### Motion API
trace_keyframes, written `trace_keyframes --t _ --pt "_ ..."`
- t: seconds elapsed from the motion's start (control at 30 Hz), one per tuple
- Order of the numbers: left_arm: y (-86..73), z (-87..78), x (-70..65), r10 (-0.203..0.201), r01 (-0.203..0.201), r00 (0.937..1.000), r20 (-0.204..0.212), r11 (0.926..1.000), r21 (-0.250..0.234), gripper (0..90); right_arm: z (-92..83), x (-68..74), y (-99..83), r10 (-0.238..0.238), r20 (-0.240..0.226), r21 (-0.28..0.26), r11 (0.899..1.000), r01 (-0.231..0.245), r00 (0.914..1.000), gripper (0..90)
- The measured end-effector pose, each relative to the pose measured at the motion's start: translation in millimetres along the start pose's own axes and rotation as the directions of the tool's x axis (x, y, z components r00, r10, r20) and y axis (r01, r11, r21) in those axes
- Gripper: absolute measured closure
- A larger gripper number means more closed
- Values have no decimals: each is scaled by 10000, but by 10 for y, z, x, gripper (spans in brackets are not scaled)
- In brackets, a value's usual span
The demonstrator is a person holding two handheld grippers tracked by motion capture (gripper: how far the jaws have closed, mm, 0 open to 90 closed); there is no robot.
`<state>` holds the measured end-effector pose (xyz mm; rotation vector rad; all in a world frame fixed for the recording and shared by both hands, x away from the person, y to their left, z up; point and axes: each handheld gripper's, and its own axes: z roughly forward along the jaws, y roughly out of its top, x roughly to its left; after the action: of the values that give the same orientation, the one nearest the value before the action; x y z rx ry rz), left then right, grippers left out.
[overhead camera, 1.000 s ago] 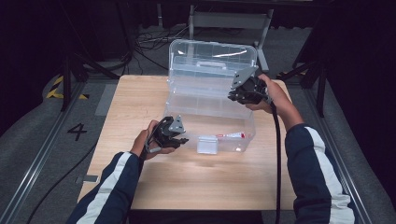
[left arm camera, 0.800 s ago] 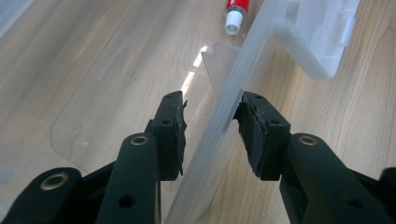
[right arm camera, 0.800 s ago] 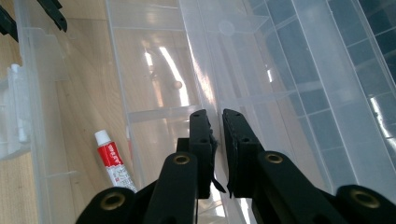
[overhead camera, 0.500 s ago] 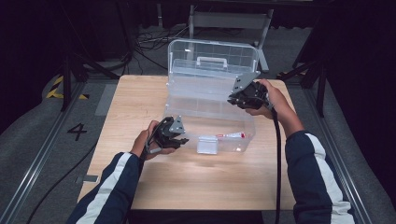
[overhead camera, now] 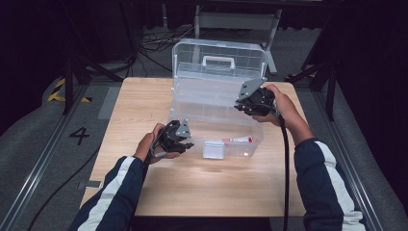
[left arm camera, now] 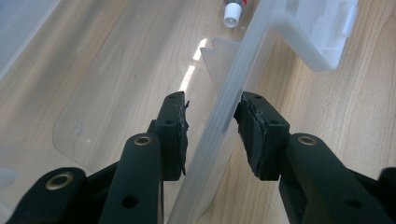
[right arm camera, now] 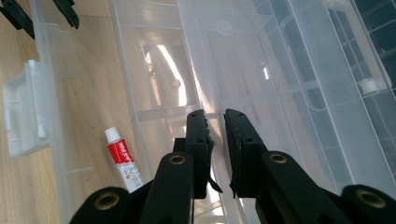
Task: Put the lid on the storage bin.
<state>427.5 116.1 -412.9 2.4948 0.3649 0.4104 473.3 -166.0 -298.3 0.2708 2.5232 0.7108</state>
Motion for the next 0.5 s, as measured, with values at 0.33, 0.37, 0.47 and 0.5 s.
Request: trace_keyframes --t 0.33,0.37,0.47,0.5 --pt "2 4 -13 10 -10 9999 -104 10000 2 617 -17 76 -45 67 -113 -158 9999 -69 9999 797" --pt "3 3 -14 42 -42 9999 -129 10000 18 615 -16 78 -46 71 -57 -169 9998 -72 10000 795" --pt "4 -5 -19 119 -118 9998 -158 9999 57 617 -20 85 -56 87 -121 -191 9998 -90 9999 795" --pt "4 -9 -21 95 -94 9998 -171 9999 37 620 -20 85 -60 90 -140 -209 9997 -93 9999 795"
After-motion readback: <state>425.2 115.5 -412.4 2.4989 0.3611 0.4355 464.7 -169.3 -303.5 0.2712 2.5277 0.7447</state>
